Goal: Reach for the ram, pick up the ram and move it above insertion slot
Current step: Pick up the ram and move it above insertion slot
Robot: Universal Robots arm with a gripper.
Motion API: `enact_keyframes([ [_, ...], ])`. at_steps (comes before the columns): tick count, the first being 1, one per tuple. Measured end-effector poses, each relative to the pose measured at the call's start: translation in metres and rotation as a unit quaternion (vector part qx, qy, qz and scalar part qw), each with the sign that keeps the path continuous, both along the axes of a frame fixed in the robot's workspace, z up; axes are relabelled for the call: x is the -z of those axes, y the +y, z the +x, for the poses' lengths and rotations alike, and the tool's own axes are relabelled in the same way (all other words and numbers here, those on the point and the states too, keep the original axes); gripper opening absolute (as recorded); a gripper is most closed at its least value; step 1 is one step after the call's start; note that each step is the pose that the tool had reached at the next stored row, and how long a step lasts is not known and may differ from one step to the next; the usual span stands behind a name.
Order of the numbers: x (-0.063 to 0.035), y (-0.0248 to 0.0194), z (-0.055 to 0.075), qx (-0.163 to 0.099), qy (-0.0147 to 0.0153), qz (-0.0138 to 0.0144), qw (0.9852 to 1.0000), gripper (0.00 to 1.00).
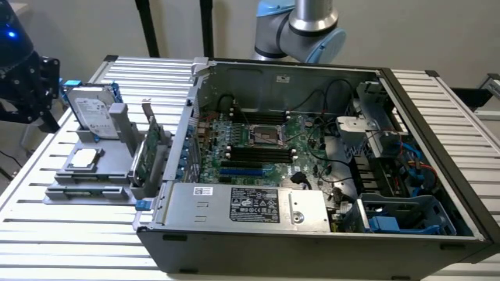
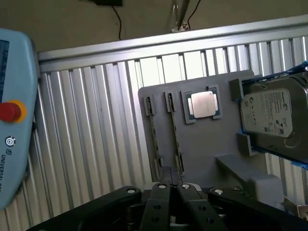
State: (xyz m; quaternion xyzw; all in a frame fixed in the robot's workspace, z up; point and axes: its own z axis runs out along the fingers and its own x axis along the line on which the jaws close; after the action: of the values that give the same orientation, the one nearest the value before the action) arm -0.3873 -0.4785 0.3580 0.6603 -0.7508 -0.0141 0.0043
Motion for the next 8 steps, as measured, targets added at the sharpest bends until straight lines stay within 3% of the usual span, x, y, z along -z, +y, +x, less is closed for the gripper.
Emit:
enact_keyframes([
  [4, 0.0007, 0.0, 0.0, -0.037, -0.001, 0.0003, 0.9993, 0.11],
  [8, 0.0015, 0.0, 0.0, -0.072, -0.002, 0.0006, 0.9974, 0.11],
])
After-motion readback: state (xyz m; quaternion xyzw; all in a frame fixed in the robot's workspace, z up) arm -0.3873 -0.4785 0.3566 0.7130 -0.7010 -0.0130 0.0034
